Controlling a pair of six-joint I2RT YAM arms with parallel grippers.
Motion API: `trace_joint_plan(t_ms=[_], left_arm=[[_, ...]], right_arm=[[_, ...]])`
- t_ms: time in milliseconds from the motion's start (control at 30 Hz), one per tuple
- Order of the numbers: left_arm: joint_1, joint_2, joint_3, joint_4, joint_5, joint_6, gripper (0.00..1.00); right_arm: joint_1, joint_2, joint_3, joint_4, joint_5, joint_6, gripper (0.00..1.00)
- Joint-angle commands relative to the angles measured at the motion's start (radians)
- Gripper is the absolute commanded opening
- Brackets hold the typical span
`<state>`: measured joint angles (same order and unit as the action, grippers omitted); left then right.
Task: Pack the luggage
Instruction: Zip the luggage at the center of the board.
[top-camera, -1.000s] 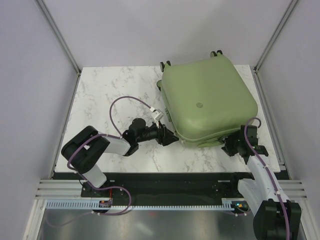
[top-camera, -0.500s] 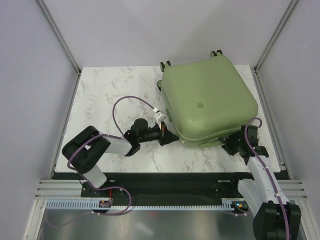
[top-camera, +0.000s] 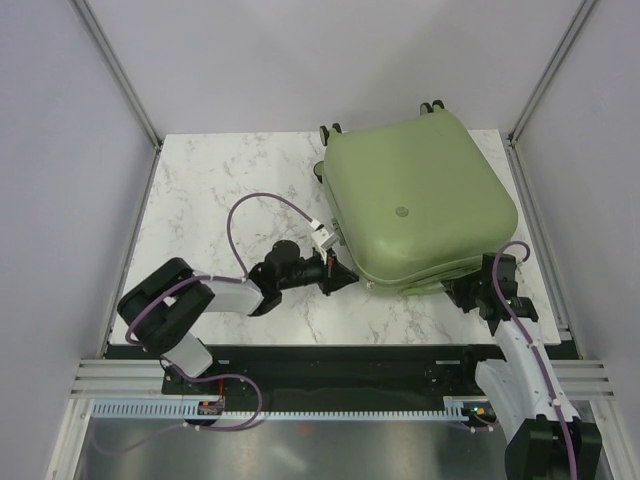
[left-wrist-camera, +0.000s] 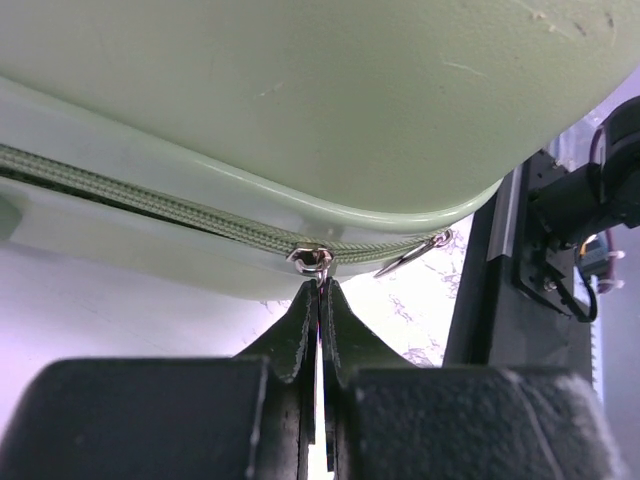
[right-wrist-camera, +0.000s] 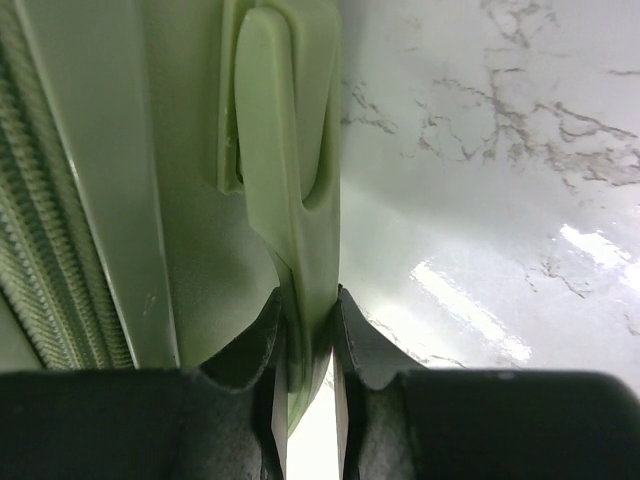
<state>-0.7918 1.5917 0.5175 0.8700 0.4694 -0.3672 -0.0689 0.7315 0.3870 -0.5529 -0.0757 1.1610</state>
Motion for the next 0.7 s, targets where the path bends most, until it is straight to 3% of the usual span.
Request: trace_joint_plan(t_ms=[0, 133, 667], left_arm=[[-0.053, -0.048, 0.018, -0.06, -0.046, 0.146, 0.02], [-0.131, -0.076, 0.018, -0.111, -0.086, 0.205, 0.02], [-0.307, -0.22, -0.03, -0.161, -0.227, 0.209, 0.02]], right_arm=[[0.003, -0.058, -0.008, -0.042, 0.07, 0.017, 0.0], [0.003, -0.087, -0.031, -0.048, 0.091, 0.058, 0.0], [0.004, -0.116, -0.049, -0.088, 0.143, 0.175, 0.0]])
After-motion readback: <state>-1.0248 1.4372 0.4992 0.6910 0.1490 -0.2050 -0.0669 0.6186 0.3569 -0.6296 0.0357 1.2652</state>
